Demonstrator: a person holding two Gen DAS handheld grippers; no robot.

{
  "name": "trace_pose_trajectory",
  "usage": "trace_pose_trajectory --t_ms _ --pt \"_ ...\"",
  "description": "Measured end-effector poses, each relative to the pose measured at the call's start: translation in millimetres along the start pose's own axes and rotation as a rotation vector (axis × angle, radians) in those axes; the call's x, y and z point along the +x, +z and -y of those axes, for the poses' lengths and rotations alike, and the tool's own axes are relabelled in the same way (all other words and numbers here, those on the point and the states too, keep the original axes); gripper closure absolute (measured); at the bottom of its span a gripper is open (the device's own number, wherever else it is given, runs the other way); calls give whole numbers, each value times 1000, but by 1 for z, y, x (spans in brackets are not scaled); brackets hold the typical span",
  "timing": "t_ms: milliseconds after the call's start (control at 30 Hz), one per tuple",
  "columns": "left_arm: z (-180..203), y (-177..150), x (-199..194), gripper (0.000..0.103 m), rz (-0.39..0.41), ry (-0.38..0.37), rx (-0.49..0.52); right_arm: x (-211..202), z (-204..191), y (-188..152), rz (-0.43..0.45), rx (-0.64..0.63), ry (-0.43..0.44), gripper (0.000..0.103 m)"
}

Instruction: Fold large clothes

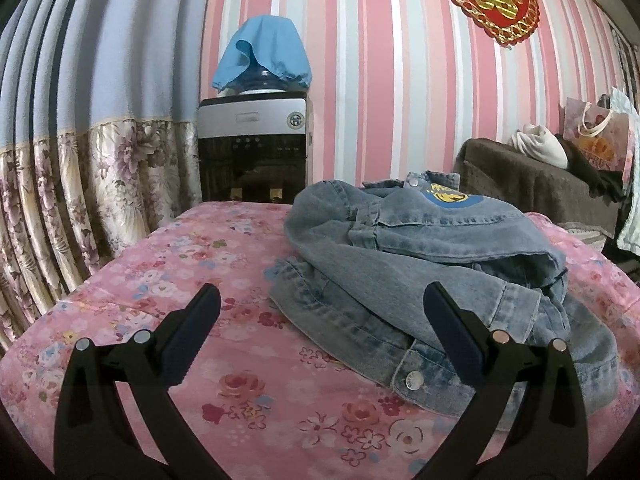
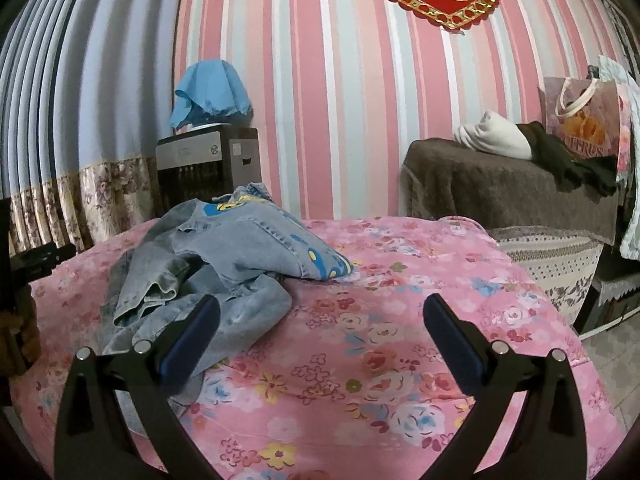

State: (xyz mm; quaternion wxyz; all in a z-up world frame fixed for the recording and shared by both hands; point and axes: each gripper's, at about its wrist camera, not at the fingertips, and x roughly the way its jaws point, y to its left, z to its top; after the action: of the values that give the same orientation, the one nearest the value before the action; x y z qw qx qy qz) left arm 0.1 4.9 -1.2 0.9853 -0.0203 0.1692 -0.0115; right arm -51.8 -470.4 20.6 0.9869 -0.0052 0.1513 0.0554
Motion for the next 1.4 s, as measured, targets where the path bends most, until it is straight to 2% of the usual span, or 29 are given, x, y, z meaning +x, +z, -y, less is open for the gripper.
trace_pose_trajectory --t_ms 200,433,567,700,867,967,1067,1133,1400 --pt "2 1 0 3 -8 -1 0 2 4 0 6 33 7 2" --pt "-2 2 3 3 -21 2 -18 3 7 1 3 70 -48 2" --pt "-1 8 5 3 -25 -24 -37 3 3 18 -6 99 -45 2" --pt "3 30 7 3 -37 -72 -51 0 -7 40 1 112 -45 2" --pt "11 60 12 3 -18 -79 -20 15 -23 60 -61 93 -81 2" --pt "8 73 23 3 -51 -96 -22 28 -34 66 -91 75 -84 2" --pt "3 81 34 3 -55 -75 -8 39 -44 68 -105 51 -86 2" --pt "0 83 40 3 -66 -43 2 47 -49 67 -119 42 -82 2" --pt "-10 77 66 3 -113 -61 44 70 -56 63 -168 74 -76 2"
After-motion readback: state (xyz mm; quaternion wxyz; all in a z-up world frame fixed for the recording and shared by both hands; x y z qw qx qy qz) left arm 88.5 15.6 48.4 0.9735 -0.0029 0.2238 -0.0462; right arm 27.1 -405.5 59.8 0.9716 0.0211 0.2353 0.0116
